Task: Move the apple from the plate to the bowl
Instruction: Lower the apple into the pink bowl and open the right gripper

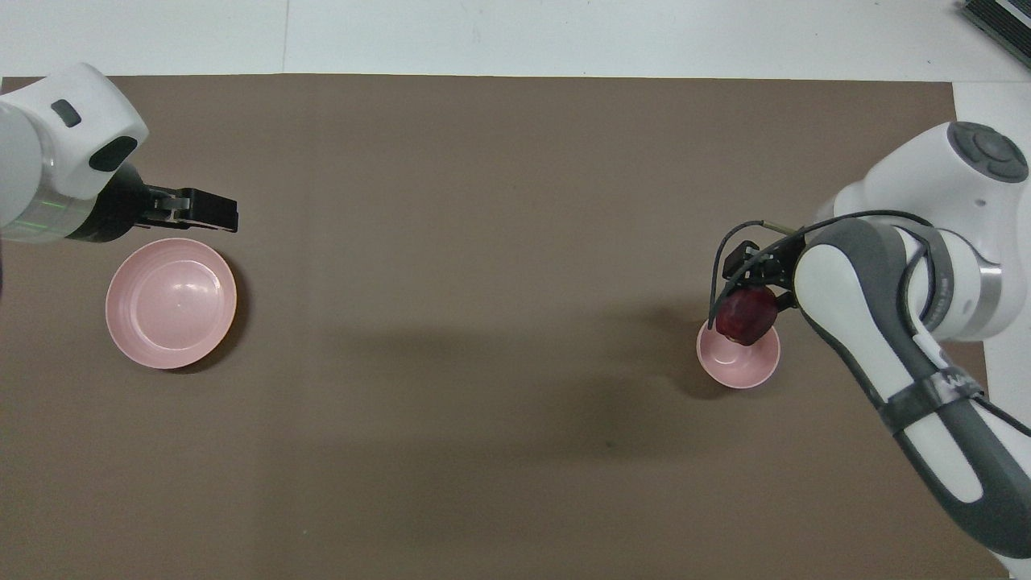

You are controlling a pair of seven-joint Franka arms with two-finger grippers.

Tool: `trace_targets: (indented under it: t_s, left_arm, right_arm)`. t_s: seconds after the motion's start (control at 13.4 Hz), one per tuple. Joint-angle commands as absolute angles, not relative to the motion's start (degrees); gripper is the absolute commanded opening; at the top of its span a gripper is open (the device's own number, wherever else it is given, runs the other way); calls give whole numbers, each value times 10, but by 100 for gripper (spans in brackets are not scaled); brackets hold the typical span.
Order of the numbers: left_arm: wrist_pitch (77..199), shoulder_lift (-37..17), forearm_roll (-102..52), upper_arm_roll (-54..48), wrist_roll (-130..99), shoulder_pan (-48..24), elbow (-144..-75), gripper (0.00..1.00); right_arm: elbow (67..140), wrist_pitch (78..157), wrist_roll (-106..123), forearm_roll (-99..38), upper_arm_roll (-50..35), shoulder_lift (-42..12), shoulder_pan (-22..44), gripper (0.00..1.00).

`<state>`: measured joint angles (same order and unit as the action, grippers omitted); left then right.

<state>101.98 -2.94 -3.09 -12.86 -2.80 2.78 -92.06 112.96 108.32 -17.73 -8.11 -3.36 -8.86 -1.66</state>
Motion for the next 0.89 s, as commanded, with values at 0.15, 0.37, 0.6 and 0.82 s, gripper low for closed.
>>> trace_targets:
  t_s: [0.15,0.37,0.6,0.82]
  left_arm:
    - [942,-17,-4,-60,-25,-21,-880,100]
    - [898,-9,-4,8,5,-84,-865,100]
    - [860,-8,-7,14,9,-69,-857,100]
    - [832,3,-4,11,9,-72,-855,100]
  right_arm:
    - [1250,1200,-169,-66,-41,-37,-16,0]
    - [1241,1246,-169,-63,-41,-71,-5,2]
    - [1216,1232,-165,-55,-41,-73,-5,100]
    - [1160,1180,-148,-36,-41,-69,-11,100]
